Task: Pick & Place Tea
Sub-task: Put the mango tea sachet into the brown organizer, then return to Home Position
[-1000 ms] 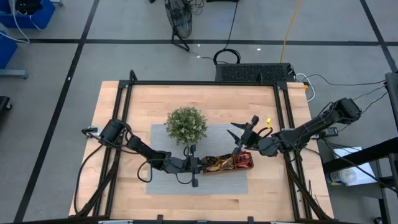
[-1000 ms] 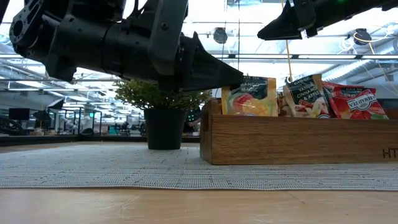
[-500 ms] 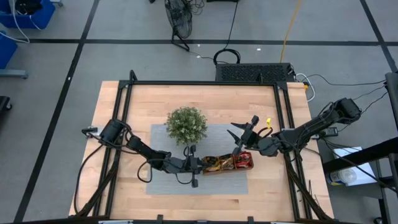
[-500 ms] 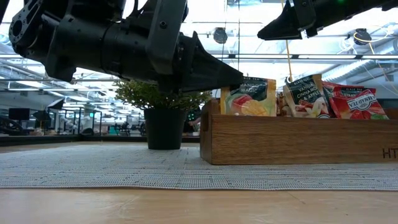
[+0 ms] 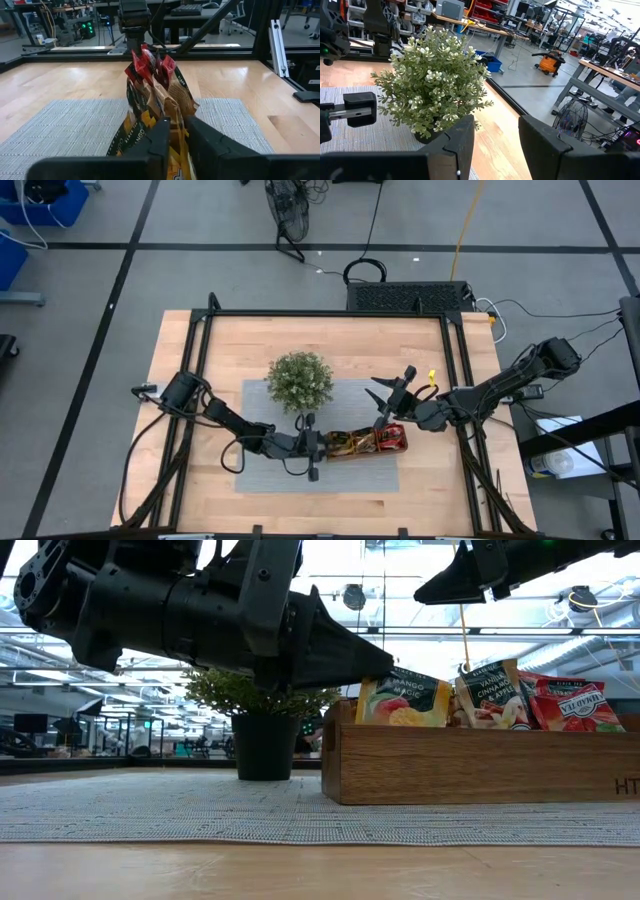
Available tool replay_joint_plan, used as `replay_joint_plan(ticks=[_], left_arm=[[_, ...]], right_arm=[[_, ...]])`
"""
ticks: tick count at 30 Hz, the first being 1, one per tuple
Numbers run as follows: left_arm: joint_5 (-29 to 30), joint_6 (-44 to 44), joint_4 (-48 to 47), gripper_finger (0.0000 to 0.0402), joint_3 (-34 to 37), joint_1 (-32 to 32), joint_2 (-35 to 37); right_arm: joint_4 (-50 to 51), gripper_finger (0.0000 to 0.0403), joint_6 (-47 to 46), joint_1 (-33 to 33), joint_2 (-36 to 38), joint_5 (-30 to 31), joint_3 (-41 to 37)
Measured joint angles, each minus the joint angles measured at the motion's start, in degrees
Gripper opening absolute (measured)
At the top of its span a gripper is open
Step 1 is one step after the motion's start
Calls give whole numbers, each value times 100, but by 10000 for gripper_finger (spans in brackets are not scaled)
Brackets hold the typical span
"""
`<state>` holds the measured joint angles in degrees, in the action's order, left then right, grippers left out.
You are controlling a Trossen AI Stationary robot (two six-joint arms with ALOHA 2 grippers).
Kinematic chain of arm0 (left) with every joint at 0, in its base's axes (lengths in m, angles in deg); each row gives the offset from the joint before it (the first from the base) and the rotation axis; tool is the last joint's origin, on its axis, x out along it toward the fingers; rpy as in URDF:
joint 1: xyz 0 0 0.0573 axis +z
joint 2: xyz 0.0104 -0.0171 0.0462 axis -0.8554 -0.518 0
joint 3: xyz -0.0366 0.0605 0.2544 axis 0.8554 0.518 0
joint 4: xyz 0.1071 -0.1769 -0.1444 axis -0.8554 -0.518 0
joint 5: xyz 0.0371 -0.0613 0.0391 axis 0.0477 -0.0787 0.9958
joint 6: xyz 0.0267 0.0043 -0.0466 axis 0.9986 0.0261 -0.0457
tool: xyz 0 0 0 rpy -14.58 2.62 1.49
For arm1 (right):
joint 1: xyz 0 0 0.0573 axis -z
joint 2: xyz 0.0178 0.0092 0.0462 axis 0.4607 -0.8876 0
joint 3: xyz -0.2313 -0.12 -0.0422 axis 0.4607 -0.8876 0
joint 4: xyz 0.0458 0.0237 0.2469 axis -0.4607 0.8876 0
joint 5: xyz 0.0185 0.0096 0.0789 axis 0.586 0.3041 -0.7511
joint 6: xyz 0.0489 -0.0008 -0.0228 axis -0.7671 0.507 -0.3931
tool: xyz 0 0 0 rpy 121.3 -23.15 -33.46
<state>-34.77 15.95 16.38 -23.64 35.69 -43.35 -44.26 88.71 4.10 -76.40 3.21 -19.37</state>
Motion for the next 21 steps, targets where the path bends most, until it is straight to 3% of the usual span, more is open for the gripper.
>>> replay_joint_plan(ticks=[9,17,21], left_arm=[[8,-38,2,115,0,4,2],[3,-51,-33,127,-4,4,259],[1,-25,-568,127,-4,-2,650]], right_arm=[[0,139,-2,0,0,0,0],[0,139,2,0,0,2,0],[0,139,7,0,0,0,0]])
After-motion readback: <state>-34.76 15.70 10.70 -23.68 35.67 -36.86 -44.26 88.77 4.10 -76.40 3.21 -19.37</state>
